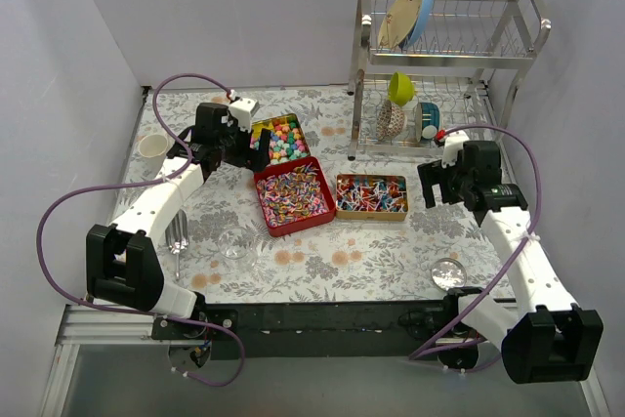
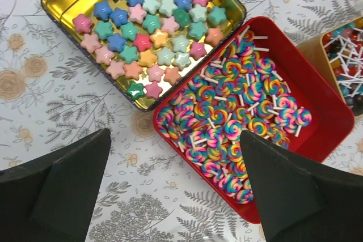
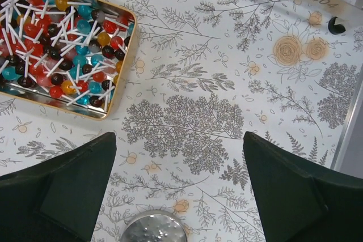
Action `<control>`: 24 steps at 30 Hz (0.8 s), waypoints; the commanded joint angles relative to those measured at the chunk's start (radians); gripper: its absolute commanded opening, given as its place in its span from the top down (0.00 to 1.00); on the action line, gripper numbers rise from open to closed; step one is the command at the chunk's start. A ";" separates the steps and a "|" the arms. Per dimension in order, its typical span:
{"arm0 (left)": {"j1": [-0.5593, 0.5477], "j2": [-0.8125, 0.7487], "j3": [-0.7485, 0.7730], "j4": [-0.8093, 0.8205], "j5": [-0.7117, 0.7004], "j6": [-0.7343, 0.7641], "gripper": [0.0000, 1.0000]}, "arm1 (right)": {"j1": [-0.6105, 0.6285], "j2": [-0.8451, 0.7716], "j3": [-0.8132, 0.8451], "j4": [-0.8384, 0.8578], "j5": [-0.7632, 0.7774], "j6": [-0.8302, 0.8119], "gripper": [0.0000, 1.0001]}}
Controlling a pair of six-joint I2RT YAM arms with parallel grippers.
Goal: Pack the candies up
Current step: Move the packing bottle to the center of the board.
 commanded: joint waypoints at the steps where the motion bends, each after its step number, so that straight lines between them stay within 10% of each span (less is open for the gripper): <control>1: 0.003 -0.034 0.005 0.007 0.079 -0.031 0.02 | 0.001 -0.053 0.072 -0.041 -0.017 -0.056 0.00; 24: 0.015 -0.079 0.184 -0.634 0.314 0.403 0.02 | 0.151 0.023 0.350 -0.325 -0.339 -0.413 0.07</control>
